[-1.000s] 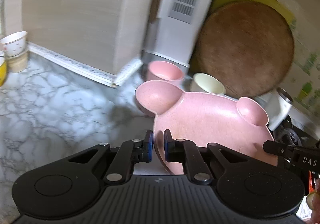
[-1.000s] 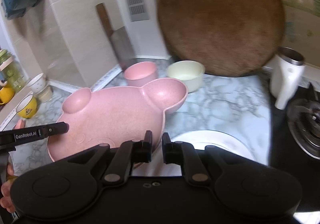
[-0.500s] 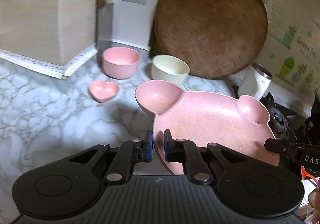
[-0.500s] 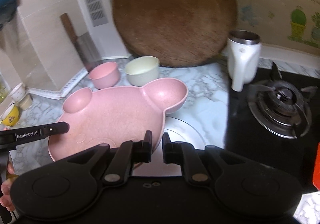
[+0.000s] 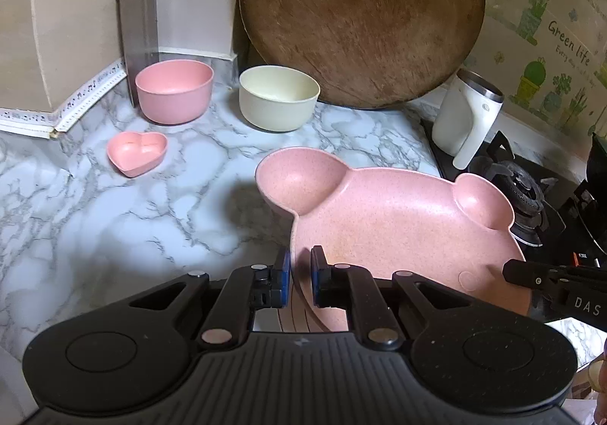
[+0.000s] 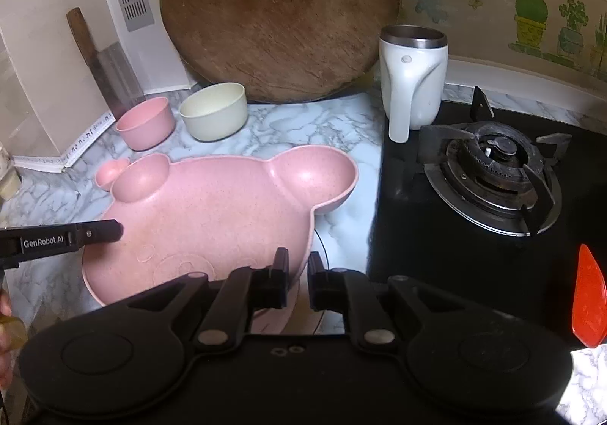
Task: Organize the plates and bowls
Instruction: 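Lower the bear plate onto the stacked white plates and open both grippers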
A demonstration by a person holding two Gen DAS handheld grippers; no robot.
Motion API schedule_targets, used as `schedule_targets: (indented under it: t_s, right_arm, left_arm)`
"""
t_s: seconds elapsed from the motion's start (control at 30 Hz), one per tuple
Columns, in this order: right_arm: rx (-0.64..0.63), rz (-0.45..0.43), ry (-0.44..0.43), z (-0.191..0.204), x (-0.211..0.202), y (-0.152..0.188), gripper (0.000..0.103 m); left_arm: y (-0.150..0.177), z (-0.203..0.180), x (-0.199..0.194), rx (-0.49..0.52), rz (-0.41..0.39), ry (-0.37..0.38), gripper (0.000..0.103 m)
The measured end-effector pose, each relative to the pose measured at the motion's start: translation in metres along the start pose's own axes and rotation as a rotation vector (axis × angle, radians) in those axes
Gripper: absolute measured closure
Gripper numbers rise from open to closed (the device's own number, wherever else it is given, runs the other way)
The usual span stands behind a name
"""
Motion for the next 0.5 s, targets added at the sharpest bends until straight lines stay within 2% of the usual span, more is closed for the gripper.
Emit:
schedule_targets:
  t_s: [0.5]
  right_arm:
    - [0.008, 0.041, 0.014, -0.012, 0.019, 0.005, 0.092]
  left_arm:
    - [0.006, -0.008, 0.024, 0.032, 0.035, -0.002, 0.093]
Point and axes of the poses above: each gripper's, at about its wrist camera, not at the fingertips, and x roughly the way its jaws point, z to its left, y to its underside, the point moved 6 cm from there along x, roughly the way its jaws point, and after that the axes turned 10 degrees about -y, right-handed, at the moved point
